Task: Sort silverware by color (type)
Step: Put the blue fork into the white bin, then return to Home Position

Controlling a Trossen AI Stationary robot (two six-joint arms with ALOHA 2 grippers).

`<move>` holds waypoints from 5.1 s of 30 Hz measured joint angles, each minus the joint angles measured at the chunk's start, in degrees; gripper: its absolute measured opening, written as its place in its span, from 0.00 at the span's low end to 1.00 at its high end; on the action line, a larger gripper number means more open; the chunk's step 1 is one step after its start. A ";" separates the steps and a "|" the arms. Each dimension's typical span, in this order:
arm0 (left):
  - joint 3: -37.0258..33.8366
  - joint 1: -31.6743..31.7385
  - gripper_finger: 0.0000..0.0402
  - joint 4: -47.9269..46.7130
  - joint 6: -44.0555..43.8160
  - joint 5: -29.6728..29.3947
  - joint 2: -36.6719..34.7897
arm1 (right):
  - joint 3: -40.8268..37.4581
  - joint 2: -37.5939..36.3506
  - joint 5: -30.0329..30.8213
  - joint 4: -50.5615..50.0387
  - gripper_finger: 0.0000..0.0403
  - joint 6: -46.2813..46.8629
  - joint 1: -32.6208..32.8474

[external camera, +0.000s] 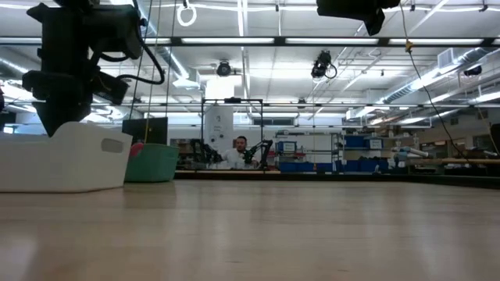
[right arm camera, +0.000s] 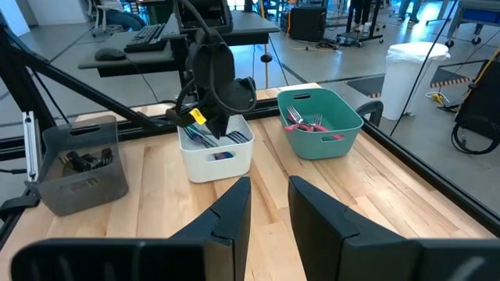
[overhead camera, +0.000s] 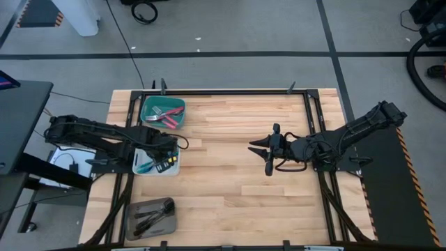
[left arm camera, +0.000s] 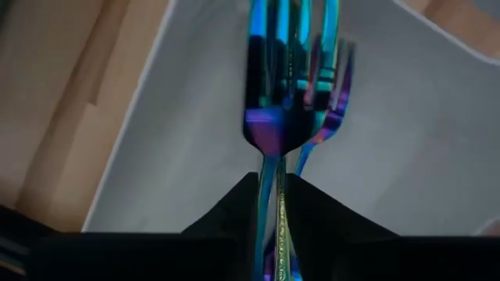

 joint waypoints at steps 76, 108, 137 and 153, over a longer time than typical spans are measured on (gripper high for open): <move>-37.57 -31.61 0.26 60.80 19.50 -13.85 -48.00 | -41.75 -29.64 -13.49 30.03 0.24 -10.62 -3.87; -37.57 -20.90 0.26 60.92 18.05 -13.68 -57.74 | -41.77 -44.27 -13.46 19.83 0.24 -10.60 -13.91; -37.64 -5.17 0.26 62.13 18.05 -13.66 -67.36 | -41.77 -55.30 -13.46 2.99 0.24 -10.60 -21.18; -37.66 -2.93 0.26 62.15 18.08 -13.68 -67.36 | -41.77 -55.32 -13.46 -1.59 0.24 -10.69 -21.18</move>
